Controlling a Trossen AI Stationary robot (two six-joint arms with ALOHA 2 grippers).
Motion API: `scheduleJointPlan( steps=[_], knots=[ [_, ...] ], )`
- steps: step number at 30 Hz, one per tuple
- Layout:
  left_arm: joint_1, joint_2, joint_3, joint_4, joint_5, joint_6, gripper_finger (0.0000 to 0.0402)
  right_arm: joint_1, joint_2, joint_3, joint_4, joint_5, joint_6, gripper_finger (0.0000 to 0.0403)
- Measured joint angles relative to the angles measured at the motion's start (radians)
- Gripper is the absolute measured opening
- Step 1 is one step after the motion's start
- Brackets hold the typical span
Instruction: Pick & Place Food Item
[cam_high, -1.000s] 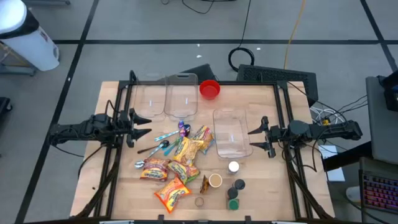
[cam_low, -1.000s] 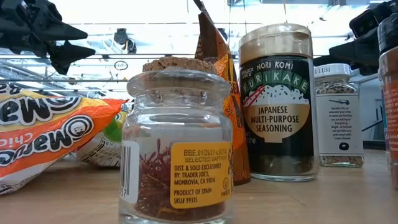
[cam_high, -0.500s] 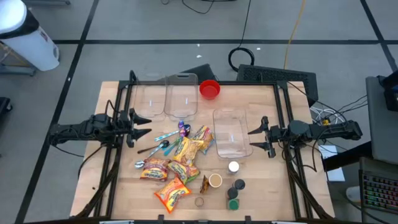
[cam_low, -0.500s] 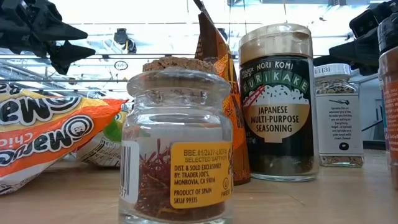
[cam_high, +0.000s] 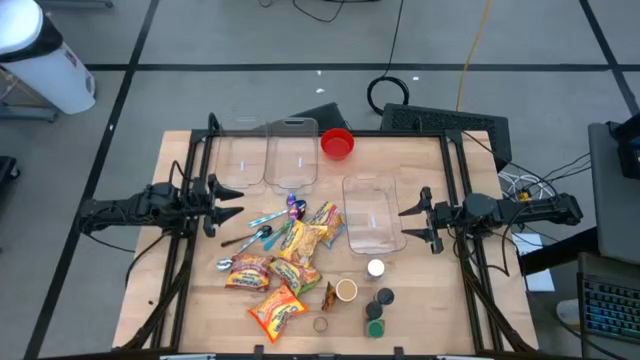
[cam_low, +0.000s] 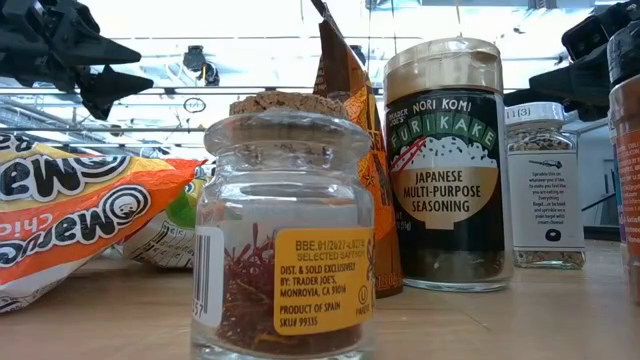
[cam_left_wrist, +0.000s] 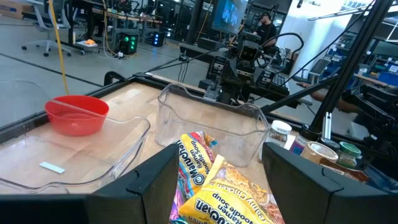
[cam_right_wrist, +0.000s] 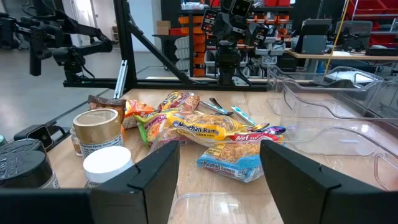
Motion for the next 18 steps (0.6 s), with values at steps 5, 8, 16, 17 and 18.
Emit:
scheduleJointPlan(
  steps=[5,8,16,17,18],
  knots=[
    [0.000,0.000,0.000,0.000,0.000,0.000,0.0239,0.000,0.000,0.000,0.000,0.000,0.000,0.0219],
    [0.000,0.000,0.000,0.000,0.000,0.000,0.0239,0.000,0.000,0.000,0.000,0.000,0.000,0.0218],
    [0.000,0.000,0.000,0.000,0.000,0.000,0.0239,0.000,0.000,0.000,0.000,0.000,0.000,0.0217],
    [0.000,0.000,0.000,0.000,0.000,0.000,0.0239,0.000,0.000,0.000,0.000,0.000,0.000,0.0218],
    [0.000,0.000,0.000,0.000,0.000,0.000,0.0239,0.000,0.000,0.000,0.000,0.000,0.000,0.0219]
  ],
)
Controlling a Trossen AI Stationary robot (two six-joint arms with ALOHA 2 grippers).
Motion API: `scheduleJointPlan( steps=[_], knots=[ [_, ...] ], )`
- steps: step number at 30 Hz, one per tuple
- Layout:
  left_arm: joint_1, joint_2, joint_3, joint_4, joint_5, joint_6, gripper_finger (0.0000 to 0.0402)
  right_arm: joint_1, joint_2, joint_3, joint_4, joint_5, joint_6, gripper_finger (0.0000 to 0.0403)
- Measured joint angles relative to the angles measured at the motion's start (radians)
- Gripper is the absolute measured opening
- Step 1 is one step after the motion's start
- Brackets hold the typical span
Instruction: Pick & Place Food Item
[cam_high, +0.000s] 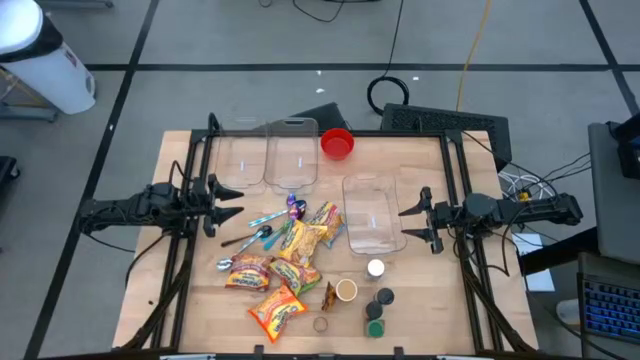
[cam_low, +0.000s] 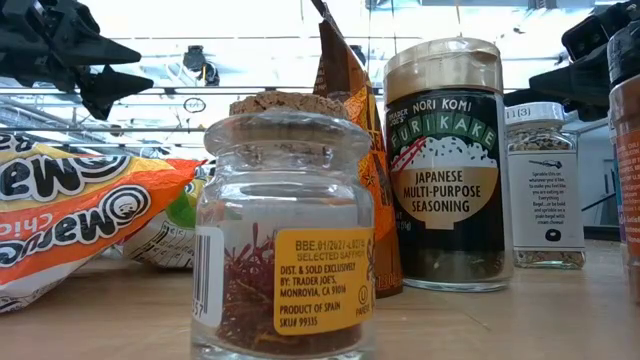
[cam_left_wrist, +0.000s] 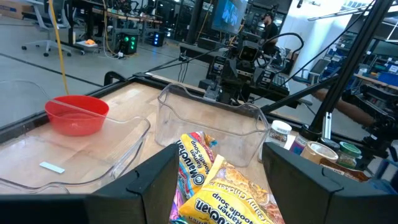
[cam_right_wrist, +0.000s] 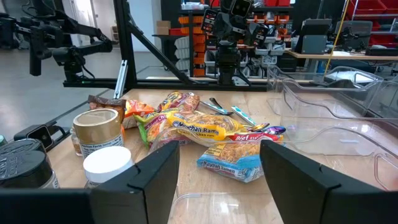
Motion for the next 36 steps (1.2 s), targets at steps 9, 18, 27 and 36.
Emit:
scheduleJointPlan(
  steps=[9,18,27,36],
  knots=[
    [0.000,0.000,0.000,0.000,0.000,0.000,0.0239,0.000,0.000,0.000,0.000,0.000,0.000,0.0216],
    [0.000,0.000,0.000,0.000,0.000,0.001,0.0239,0.000,0.000,0.000,0.000,0.000,0.000,0.0217],
    [0.000,0.000,0.000,0.000,-0.031,0.271,0.0239,0.000,0.000,0.000,0.000,0.000,0.000,0.0219],
    [0.000,0.000,0.000,0.046,-0.023,0.509,0.0239,0.000,0.000,0.000,0.000,0.000,0.000,0.0216]
  ],
)
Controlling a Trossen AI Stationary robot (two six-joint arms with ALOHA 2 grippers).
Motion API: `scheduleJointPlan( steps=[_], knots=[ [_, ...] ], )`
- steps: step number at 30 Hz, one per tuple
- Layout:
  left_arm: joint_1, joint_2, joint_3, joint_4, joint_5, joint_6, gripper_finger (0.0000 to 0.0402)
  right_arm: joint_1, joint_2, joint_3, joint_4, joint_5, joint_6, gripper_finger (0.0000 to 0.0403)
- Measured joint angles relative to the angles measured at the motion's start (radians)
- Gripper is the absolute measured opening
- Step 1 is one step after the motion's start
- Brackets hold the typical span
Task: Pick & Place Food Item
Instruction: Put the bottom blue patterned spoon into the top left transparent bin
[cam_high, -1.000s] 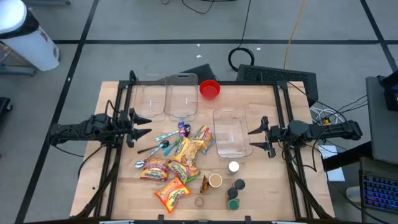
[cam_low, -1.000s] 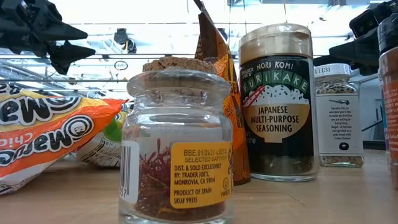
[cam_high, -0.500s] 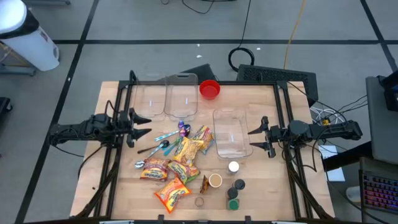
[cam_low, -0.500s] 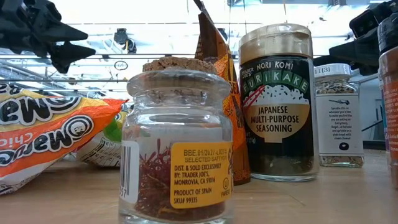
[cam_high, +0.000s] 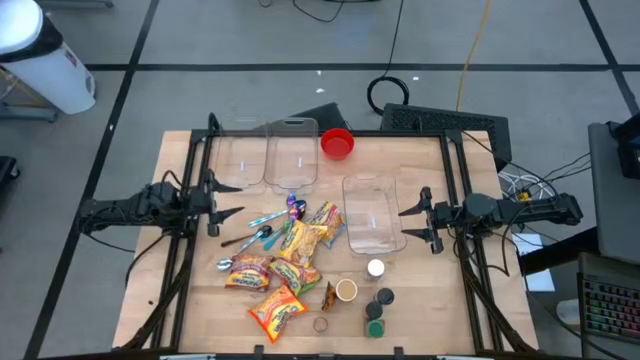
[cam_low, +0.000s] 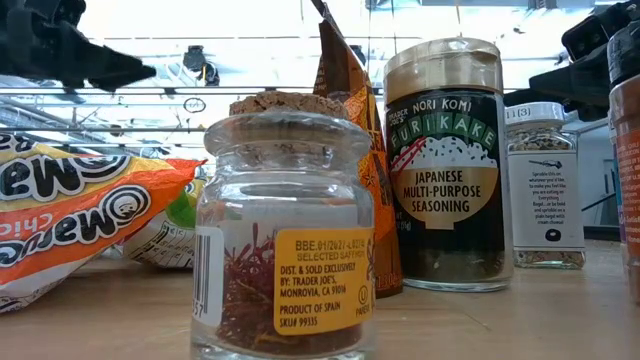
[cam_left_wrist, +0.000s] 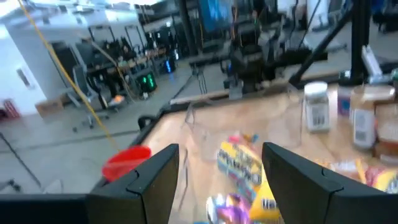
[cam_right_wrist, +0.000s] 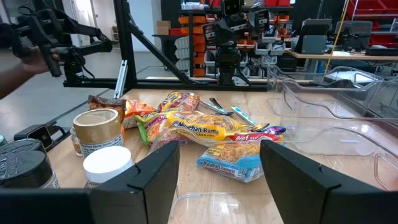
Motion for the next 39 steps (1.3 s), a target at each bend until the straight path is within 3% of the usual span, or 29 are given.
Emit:
scheduleJointPlan(
  steps=[12,21,28,32,37,39],
  knots=[
    [0.000,0.000,0.000,0.229,0.026,-0.313,0.0239,0.000,0.000,0.000,0.000,0.000,0.000,0.0216],
    [0.000,0.000,0.000,0.236,-0.169,-0.293,0.0239,0.000,0.000,0.000,0.000,0.000,0.000,0.0217],
    [0.000,0.003,0.000,0.237,-0.209,-0.347,0.0239,0.000,0.000,0.000,0.000,0.000,0.000,0.0218],
    [0.000,0.091,0.000,0.258,-0.157,-0.432,0.0239,0.000,0.000,0.000,0.000,0.000,0.000,0.0219],
    [-0.009,0.331,0.016,0.269,-0.012,-0.555,0.0239,0.000,0.000,0.000,0.000,0.000,0.000,0.0215],
    [-0.028,0.440,0.040,0.246,0.003,-0.609,0.0240,0.000,0.000,0.000,0.000,0.000,0.000,0.0216]
  ],
)
